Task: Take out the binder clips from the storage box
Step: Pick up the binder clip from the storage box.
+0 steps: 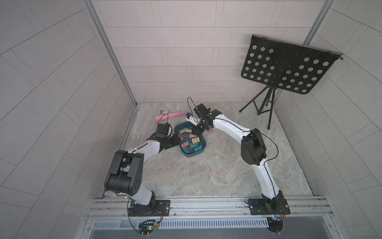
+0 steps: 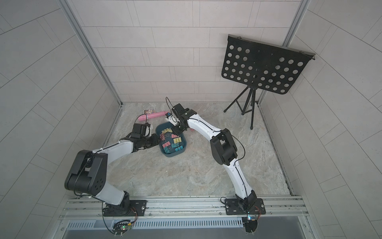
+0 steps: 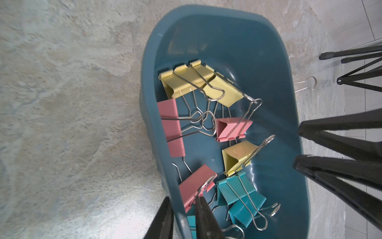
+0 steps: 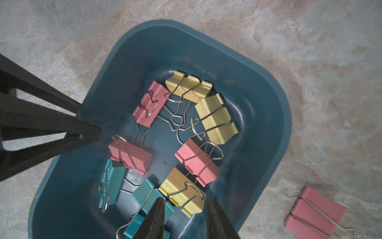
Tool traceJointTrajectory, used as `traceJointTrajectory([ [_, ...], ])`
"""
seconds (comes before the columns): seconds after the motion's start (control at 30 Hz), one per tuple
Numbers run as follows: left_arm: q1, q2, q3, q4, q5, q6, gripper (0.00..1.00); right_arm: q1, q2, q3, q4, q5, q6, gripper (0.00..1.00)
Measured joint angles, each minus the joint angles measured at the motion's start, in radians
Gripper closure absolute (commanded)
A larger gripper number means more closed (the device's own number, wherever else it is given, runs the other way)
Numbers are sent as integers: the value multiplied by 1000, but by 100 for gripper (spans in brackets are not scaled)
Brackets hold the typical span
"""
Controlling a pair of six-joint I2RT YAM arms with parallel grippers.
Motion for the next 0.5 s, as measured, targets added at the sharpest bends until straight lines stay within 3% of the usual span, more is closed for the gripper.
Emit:
traceJointTrajectory([
  [0.5,-1,0,0,0,0,0,74,6,57,41,-29,16,-7,64],
])
